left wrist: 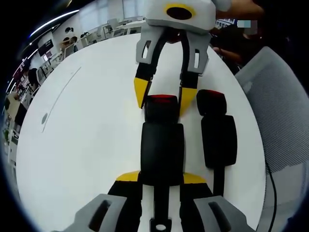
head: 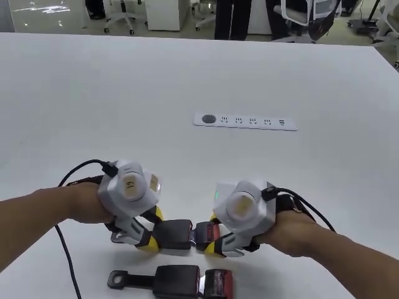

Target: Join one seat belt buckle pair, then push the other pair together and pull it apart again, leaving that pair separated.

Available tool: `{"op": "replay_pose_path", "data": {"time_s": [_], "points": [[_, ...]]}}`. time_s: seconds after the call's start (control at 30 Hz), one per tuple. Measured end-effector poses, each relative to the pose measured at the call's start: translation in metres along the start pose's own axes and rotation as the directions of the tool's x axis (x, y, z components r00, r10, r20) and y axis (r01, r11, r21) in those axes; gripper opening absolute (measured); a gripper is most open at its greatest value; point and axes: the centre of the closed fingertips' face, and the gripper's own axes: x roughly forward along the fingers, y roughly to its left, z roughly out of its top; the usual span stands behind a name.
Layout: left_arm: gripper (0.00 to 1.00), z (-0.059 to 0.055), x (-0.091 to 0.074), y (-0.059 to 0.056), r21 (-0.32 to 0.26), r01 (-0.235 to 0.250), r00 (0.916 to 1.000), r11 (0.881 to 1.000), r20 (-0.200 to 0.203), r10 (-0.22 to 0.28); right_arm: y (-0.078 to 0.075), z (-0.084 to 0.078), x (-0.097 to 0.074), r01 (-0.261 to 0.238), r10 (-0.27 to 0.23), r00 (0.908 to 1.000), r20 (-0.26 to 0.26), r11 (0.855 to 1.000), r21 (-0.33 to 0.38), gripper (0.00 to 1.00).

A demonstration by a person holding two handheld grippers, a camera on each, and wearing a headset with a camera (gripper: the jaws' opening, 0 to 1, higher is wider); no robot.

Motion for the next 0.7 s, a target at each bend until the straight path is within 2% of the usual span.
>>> {"op": "replay_pose_path", "data": {"time_s": [0.23, 0.47, 0.53, 0.7], "points": [[0.30, -0.002, 0.001, 0.001, -0.004, -0.001, 1.0000, 1.000, -0.009, 0.001, 0.000, -0.001, -0.001, 0.005, -0.005, 1.0000, -0.002, 1.000, -0.009, 0.30], [0.30, -0.002, 0.001, 0.001, 0.002, 0.002, 0.9996, 1.000, -0.028, -0.002, -0.003, -0.014, -0.009, 0.004, -0.004, 0.9999, -0.016, 1.000, -0.001, 0.31], [0.30, -0.001, 0.001, 0.001, 0.003, 0.005, 0.9993, 1.000, -0.038, -0.005, -0.001, -0.015, -0.012, -0.007, 0.007, 0.9999, 0.009, 1.000, -0.006, 0.30], [0.30, -0.002, 0.001, 0.002, 0.005, 0.008, 0.9987, 1.000, -0.050, -0.007, -0.003, -0.016, -0.011, -0.010, 0.010, 0.9998, 0.018, 1.000, -0.001, 0.30]]}}
